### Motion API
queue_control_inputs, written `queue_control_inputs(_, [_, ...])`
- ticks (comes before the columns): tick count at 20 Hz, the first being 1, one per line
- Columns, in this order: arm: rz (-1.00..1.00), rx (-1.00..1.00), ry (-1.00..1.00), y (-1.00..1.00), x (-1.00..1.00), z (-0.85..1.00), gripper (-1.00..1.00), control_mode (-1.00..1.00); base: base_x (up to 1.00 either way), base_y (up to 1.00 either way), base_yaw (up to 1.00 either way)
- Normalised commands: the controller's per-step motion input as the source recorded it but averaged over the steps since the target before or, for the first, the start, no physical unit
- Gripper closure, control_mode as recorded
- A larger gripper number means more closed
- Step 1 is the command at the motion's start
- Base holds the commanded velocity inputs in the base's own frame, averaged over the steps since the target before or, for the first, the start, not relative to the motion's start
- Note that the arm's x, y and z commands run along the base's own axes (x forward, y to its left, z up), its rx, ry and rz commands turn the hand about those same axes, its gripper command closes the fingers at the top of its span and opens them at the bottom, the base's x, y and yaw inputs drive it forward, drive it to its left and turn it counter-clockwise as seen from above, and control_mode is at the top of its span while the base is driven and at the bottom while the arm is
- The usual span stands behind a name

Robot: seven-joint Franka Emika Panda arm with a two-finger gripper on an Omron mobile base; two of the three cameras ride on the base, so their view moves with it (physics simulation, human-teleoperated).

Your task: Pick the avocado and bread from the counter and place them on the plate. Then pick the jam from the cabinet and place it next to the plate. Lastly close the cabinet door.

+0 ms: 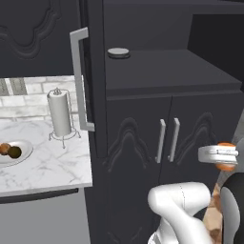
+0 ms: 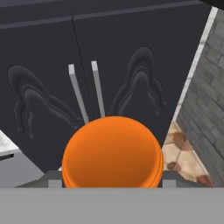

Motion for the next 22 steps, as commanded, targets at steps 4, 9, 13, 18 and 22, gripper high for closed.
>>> queue_control_inputs(4, [0.00,0.00,0.00,0.00,0.00,0.00,1.00,1.00,-0.29,0.00,0.00])
queue_control_inputs(9, [0.00,0.00,0.00,0.00,0.00,0.00,1.00,1.00,-0.37,0.06,0.00])
queue_control_inputs(13, [0.00,0.00,0.00,0.00,0.00,0.00,1.00,1.00,-0.43,0.23,0.00])
queue_control_inputs(18, [0.00,0.00,0.00,0.00,0.00,0.00,1.00,1.00,-0.41,0.28,-0.02])
queue_control_inputs(22, [0.00,0.00,0.00,0.00,0.00,0.00,1.00,1.00,-0.35,0.37,-0.08])
